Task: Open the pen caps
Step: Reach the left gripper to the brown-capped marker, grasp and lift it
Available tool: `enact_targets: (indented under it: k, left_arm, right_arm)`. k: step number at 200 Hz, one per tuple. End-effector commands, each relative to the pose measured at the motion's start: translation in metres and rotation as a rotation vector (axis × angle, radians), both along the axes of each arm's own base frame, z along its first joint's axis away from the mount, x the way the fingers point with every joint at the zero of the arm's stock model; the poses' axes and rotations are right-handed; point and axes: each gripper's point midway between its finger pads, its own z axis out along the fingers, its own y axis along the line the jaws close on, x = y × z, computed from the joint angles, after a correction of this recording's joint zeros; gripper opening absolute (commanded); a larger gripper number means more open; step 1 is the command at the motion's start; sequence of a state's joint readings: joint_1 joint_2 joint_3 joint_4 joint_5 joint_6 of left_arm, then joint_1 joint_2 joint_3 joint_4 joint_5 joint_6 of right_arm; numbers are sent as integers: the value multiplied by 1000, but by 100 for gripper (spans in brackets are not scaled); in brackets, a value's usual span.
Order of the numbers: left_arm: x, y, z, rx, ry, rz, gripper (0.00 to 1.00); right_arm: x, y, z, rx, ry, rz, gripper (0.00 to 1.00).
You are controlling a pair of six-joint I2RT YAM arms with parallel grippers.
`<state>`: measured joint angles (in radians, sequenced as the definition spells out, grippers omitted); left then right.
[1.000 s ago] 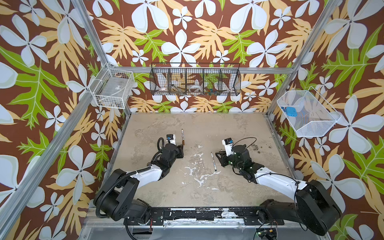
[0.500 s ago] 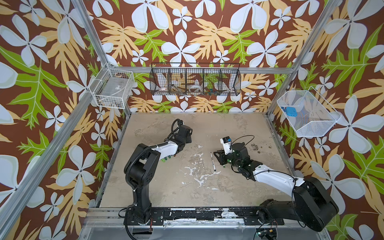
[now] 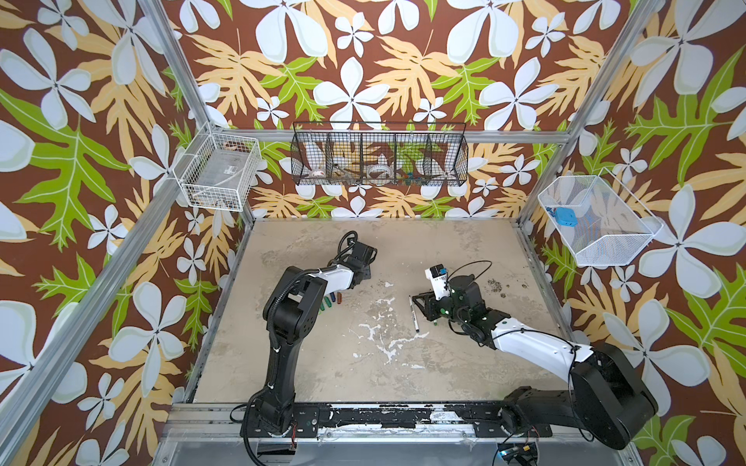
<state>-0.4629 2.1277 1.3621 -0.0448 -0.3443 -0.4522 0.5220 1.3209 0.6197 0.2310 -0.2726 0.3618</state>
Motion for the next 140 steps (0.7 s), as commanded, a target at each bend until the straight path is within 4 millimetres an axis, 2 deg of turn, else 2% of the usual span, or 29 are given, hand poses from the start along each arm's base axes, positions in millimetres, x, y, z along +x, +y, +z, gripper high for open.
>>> enact_targets:
  k: [1, 64, 83, 93, 113, 140]
  left_arm:
    - [-6, 5, -11, 11, 39, 14, 29]
    - [-13, 12, -18, 24, 58, 26, 11]
    - [-16, 9, -11, 3, 39, 6, 8]
    - [-19, 4, -1, -34, 12, -23, 8]
    - [-29, 1, 34, -95, -82, -59, 6]
    - [-59, -1, 78, -143, -226, -131, 5]
  right_arm:
    - [0, 0, 2, 0, -1, 0, 31]
    - [0, -2, 4, -3, -12, -4, 31]
    - [-1, -3, 4, -5, -16, -6, 31]
    - [0, -3, 6, -1, -21, -7, 31]
    - [-2, -1, 10, 11, -30, 3, 31]
    - [-8, 4, 18, 45, -39, 44, 32]
